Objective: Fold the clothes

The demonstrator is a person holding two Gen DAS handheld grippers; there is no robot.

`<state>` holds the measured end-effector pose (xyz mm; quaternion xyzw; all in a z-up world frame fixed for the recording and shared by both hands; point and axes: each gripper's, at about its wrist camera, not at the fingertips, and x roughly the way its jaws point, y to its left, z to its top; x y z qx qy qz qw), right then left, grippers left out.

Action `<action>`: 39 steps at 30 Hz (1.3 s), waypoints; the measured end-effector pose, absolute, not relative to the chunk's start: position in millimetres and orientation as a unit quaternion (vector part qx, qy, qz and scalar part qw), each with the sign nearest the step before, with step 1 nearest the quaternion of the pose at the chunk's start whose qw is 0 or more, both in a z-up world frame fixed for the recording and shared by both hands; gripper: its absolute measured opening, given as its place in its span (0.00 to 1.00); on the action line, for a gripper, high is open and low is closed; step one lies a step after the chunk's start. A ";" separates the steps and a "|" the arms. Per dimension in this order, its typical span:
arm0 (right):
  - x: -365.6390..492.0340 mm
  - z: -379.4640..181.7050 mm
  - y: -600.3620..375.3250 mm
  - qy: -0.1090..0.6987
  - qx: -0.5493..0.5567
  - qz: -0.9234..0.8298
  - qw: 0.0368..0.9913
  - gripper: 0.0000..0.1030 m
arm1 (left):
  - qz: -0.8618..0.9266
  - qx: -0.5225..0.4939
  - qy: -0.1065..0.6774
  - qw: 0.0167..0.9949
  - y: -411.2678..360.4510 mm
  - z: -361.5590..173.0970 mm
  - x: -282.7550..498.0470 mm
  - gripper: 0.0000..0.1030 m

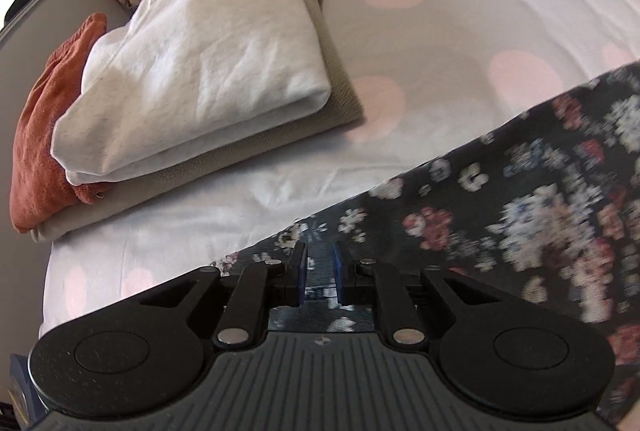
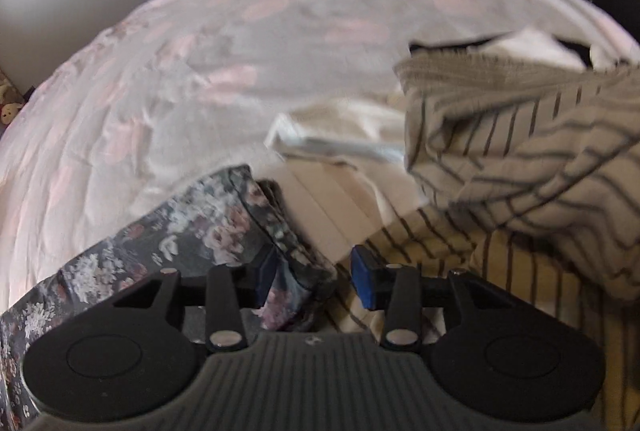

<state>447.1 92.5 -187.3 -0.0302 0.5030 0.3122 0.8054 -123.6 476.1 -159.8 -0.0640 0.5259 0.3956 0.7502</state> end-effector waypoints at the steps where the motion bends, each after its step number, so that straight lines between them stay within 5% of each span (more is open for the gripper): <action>1: 448.9 -192.5 91.2 0.513 -0.021 0.310 0.800 0.41 | 0.395 -0.067 0.522 0.753 474.0 -155.4 -121.7 0.14; 5: 456.8 -201.2 82.4 0.542 0.031 0.300 0.784 0.40 | 0.399 -0.082 0.509 0.758 465.6 -136.0 -126.4 0.17; 12: 442.7 -185.9 82.3 0.521 0.058 0.305 0.795 0.17 | 0.418 -0.128 0.501 0.747 469.2 -117.6 -153.9 0.17; 27: 326.0 -25.5 131.1 0.433 0.142 0.450 0.768 0.16 | 0.433 -0.186 0.446 0.761 452.3 -85.0 -241.2 0.17; 39: 136.4 9.4 269.5 0.387 0.112 0.601 0.690 0.15 | 0.479 -0.234 0.396 0.747 441.1 -83.8 -301.3 0.17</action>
